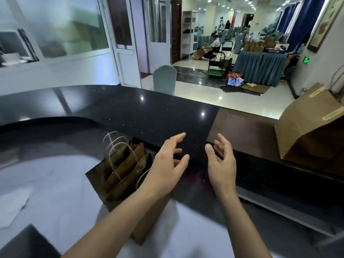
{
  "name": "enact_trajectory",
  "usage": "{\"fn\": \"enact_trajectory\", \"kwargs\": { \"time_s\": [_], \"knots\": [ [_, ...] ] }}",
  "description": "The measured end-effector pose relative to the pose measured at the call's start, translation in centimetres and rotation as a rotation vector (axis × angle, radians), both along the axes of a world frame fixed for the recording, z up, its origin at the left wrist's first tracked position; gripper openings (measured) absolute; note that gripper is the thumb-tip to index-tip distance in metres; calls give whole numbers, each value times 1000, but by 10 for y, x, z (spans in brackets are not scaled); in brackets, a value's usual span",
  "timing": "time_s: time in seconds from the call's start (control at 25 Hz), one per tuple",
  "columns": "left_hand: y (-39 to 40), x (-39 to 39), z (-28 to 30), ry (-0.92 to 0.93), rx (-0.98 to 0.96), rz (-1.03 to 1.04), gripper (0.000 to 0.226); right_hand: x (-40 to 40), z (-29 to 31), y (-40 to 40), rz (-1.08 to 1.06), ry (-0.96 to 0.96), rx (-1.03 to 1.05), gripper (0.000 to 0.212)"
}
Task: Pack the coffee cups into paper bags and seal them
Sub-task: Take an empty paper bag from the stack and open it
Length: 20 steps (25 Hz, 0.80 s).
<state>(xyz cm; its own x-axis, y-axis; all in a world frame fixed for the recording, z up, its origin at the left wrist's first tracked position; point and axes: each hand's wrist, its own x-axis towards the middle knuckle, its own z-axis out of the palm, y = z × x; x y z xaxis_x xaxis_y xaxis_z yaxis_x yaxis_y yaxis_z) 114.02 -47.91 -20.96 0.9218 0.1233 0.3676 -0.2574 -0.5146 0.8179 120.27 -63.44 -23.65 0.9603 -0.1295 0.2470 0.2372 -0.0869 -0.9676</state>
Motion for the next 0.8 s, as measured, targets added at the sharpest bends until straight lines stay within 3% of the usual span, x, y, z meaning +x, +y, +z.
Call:
{"fn": "enact_trajectory", "kwargs": {
  "time_s": [0.4,0.8],
  "knots": [
    [35,-66,15,-110,-9,210,49,-2,-16,46,226,13,-86,45],
    [64,-110,-29,49,14,428,24,5,-37,55,377,44,-247,22]
  ]
}}
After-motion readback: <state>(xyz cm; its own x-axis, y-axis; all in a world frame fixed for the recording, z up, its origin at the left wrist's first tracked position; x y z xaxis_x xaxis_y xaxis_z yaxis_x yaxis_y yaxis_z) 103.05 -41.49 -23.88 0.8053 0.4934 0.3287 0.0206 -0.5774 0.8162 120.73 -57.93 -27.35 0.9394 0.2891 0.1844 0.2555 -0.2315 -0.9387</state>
